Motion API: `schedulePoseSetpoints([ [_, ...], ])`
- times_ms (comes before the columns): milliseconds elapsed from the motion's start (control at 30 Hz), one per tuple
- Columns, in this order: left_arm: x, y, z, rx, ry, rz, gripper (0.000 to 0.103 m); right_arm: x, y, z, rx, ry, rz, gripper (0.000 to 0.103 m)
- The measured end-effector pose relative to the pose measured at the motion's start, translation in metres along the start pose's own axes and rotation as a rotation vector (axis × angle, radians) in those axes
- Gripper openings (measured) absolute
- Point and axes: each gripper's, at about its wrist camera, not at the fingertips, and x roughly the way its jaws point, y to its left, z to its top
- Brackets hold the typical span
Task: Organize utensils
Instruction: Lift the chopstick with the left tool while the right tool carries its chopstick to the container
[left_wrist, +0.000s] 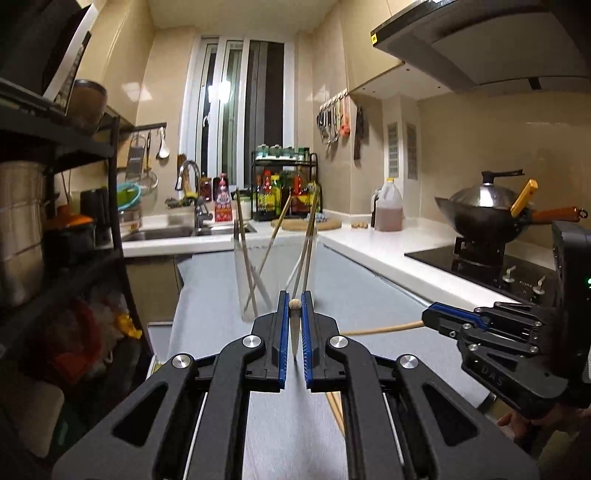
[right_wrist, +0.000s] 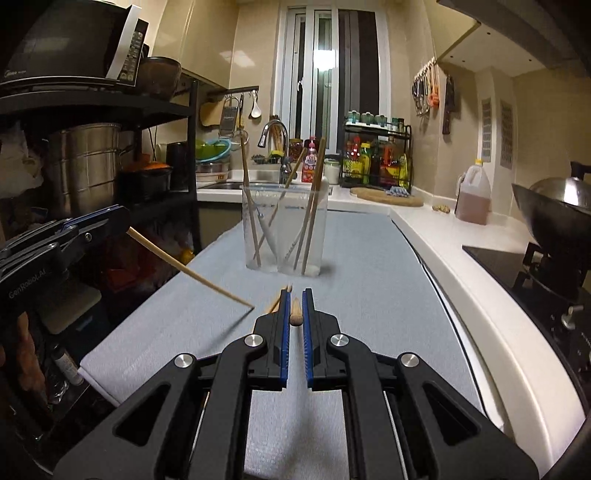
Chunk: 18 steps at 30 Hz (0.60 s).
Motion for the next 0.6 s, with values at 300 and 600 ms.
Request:
schedulePoseSetpoints([
  [300, 0.036, 0.019, 0.049, -0.014, 0.068, -0.011, 0.006, 0.027, -0.007, 0.065, -0.021, -0.025, 0.032, 0.007],
  [600, 0.069, 0.035, 0.084, -0.048, 0.143, -0.017, 0.006, 0.057, -0.017, 0.112, 0.016, 0.009, 0.037, 0.007],
])
